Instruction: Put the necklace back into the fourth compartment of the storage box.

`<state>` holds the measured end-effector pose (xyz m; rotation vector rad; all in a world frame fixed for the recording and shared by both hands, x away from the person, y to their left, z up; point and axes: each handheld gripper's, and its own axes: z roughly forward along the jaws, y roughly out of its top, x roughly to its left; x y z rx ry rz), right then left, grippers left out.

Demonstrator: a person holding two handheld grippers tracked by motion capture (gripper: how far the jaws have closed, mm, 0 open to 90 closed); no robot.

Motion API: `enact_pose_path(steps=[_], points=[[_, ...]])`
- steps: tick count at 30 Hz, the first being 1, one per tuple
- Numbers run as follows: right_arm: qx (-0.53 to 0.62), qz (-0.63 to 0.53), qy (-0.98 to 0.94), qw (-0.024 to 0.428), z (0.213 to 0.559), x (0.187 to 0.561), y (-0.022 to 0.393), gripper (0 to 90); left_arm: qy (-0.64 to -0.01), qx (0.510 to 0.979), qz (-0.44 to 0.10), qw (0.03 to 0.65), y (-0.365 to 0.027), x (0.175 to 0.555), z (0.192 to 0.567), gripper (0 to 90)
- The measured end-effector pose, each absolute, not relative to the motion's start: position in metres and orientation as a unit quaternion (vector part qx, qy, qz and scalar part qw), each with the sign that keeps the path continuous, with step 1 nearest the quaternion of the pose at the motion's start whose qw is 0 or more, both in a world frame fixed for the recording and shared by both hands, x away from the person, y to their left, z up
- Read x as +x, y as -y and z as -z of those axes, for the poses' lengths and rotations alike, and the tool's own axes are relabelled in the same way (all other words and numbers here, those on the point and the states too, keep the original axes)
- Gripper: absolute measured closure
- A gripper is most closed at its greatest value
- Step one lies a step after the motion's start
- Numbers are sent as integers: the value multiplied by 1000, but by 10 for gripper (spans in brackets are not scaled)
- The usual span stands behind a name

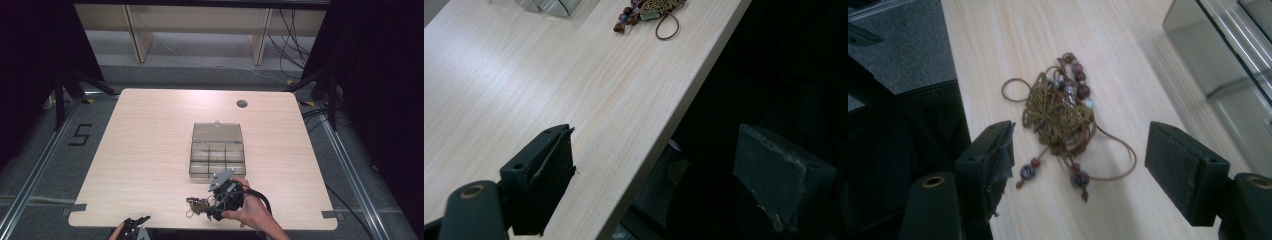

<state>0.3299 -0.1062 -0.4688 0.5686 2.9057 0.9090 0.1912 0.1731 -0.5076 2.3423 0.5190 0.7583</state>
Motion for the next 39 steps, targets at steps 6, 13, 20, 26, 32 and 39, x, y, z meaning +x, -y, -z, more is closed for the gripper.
enact_pose_path(steps=[6, 13, 20, 26, 32, 39], points=[[164, -287, -944, 15, 472, 339, 90, 315, -195, 888, -281, 307, -174, 191, 507, 157], [162, -269, -949, -7, 481, 346, 77, 323, -199, 886, -282, 310, -174, 191, 507, 157], [155, -254, -955, -9, 486, 347, 70, 373, -200, 885, -281, 314, -174, 191, 508, 157], [154, -249, -956, -16, 490, 349, 66, 453, -198, 886, -281, 313, -174, 191, 507, 157], [163, -245, -955, -25, 488, 346, 65, 604, -197, 885, -284, 312, -174, 191, 507, 157], [158, -247, -955, -37, 486, 342, 63, 753, -199, 882, -292, 311, -174, 191, 508, 158]])
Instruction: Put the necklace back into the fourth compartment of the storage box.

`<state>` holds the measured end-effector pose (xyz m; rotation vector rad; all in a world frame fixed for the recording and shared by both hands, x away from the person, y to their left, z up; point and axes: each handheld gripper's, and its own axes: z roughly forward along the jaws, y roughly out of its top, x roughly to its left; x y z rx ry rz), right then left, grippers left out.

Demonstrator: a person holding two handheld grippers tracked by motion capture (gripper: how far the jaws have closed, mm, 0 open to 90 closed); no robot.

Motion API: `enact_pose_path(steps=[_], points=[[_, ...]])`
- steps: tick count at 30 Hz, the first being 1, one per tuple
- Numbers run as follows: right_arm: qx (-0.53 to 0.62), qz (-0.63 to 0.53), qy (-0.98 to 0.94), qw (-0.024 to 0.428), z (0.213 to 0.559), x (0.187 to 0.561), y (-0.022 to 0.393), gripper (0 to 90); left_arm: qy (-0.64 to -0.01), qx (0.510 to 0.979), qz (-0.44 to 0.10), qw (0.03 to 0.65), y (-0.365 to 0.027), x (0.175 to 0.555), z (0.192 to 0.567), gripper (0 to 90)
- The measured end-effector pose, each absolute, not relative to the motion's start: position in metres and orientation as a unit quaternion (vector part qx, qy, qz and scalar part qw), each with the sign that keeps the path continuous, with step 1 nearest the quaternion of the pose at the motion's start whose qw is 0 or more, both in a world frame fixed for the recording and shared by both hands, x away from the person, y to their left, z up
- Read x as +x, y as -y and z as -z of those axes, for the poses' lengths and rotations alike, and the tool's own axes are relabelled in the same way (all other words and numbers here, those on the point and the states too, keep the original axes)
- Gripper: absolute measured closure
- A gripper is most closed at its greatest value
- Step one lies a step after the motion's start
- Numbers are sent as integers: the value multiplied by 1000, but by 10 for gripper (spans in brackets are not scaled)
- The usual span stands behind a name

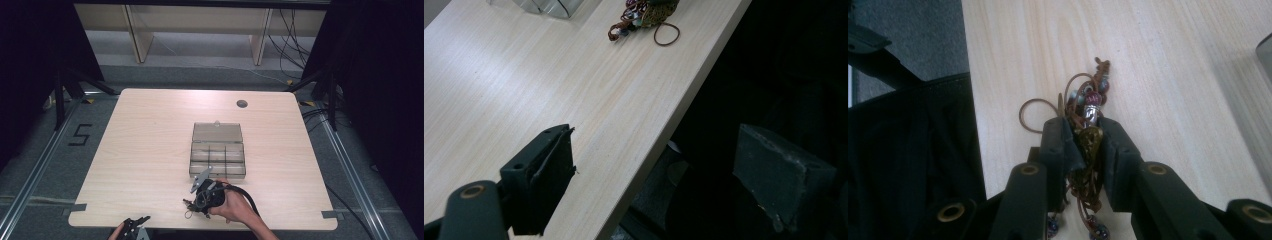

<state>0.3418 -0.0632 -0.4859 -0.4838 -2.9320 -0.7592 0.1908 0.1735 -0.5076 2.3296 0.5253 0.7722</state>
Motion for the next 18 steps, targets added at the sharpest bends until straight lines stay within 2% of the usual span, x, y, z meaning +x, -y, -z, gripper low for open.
enact_pose_path(steps=[7, 18], points=[[-133, 254, 958, 30, 479, 343, 62, 795, -203, 882, -283, 316, -174, 191, 508, 157], [-135, 251, 958, 22, 459, 346, 67, 796, -203, 883, -283, 315, -174, 190, 508, 157]])
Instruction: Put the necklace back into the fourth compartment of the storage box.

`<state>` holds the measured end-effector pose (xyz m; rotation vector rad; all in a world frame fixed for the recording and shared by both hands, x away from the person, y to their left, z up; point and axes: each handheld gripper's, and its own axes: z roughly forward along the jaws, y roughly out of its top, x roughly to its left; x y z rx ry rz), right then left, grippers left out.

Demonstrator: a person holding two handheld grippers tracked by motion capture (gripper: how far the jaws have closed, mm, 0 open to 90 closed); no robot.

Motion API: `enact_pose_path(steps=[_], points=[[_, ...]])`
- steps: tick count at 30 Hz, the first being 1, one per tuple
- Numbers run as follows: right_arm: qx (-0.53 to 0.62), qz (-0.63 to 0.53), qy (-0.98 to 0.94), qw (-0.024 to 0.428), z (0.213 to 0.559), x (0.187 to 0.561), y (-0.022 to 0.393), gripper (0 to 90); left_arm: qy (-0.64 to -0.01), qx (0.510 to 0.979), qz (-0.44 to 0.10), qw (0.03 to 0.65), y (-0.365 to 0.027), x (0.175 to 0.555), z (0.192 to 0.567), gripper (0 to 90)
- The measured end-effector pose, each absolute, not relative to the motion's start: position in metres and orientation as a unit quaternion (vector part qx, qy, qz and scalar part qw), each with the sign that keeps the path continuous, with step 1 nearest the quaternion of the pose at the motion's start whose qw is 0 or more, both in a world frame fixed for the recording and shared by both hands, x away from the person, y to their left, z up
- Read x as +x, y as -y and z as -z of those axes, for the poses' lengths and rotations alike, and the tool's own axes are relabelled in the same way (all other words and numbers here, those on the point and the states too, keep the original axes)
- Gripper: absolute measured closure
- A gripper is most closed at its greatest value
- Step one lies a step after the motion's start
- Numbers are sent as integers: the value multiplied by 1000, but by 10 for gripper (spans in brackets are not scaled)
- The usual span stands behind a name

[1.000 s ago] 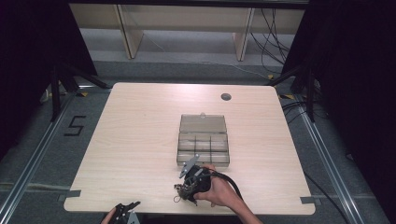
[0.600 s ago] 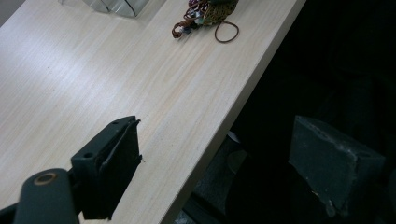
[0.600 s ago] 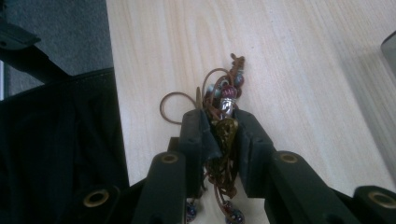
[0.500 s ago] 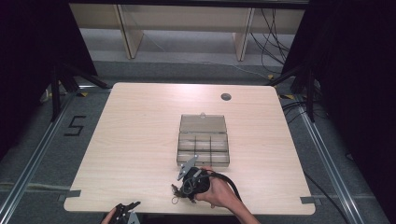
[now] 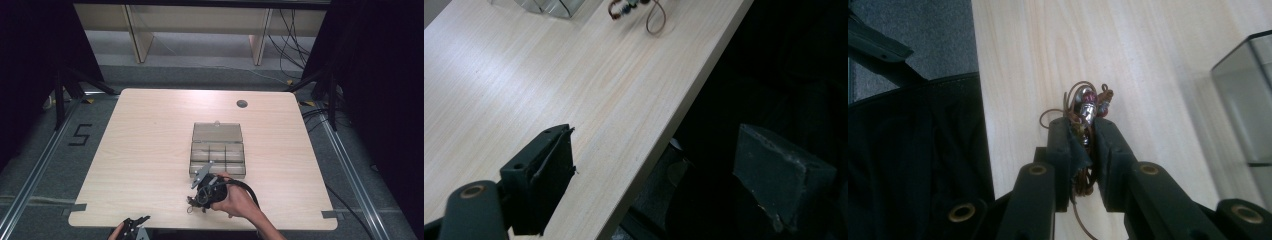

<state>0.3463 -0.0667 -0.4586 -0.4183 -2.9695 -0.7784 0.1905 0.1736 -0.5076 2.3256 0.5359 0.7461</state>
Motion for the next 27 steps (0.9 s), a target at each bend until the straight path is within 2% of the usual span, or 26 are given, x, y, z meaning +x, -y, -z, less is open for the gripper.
enact_pose_path(steps=[7, 27], points=[[-134, 247, 959, 13, 434, 352, 74, 796, -197, 886, -280, 311, -174, 191, 507, 157], [-153, 235, 960, 3, 396, 380, 77, 795, -200, 886, -278, 313, -174, 191, 507, 157]])
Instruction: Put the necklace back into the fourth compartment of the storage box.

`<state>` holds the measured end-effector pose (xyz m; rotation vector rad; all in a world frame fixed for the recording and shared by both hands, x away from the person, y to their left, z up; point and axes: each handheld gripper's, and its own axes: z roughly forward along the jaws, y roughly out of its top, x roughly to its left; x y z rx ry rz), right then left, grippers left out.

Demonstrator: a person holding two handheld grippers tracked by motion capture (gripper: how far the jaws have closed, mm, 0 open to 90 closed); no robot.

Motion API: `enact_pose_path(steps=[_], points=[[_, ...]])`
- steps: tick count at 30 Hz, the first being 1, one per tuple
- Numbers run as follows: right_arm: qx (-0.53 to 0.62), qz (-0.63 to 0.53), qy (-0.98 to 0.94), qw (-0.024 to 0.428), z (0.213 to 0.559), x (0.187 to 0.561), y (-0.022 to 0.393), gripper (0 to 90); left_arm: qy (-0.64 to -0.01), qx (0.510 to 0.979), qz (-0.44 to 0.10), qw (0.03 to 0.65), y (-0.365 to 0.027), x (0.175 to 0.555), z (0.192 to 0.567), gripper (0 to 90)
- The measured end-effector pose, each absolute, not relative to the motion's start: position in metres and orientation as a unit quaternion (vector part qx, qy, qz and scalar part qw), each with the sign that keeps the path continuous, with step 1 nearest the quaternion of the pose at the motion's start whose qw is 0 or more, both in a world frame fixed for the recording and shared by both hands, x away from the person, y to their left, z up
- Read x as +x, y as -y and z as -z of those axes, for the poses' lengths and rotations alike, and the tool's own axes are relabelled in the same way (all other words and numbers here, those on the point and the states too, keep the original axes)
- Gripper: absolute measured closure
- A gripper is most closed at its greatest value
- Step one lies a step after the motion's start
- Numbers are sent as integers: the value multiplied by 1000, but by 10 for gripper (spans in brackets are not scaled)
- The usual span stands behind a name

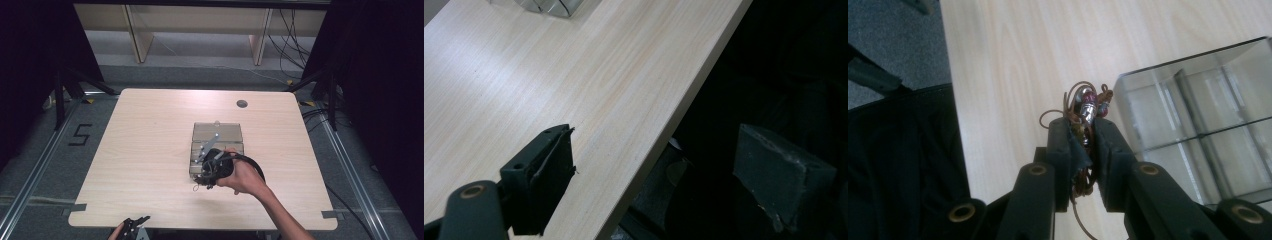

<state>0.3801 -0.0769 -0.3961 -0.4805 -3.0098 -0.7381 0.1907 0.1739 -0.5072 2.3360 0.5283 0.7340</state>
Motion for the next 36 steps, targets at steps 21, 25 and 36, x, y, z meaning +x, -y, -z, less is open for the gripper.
enact_pose_path(steps=[21, 25, 36], points=[[-179, 194, 965, -9, 394, 433, 64, 795, -196, 887, -277, 312, -175, 191, 506, 157], [-186, 190, 964, -7, 398, 439, 63, 795, -193, 887, -282, 311, -174, 192, 507, 157], [-202, 175, 964, 5, 413, 457, 55, 795, -197, 885, -281, 314, -175, 190, 507, 157]])
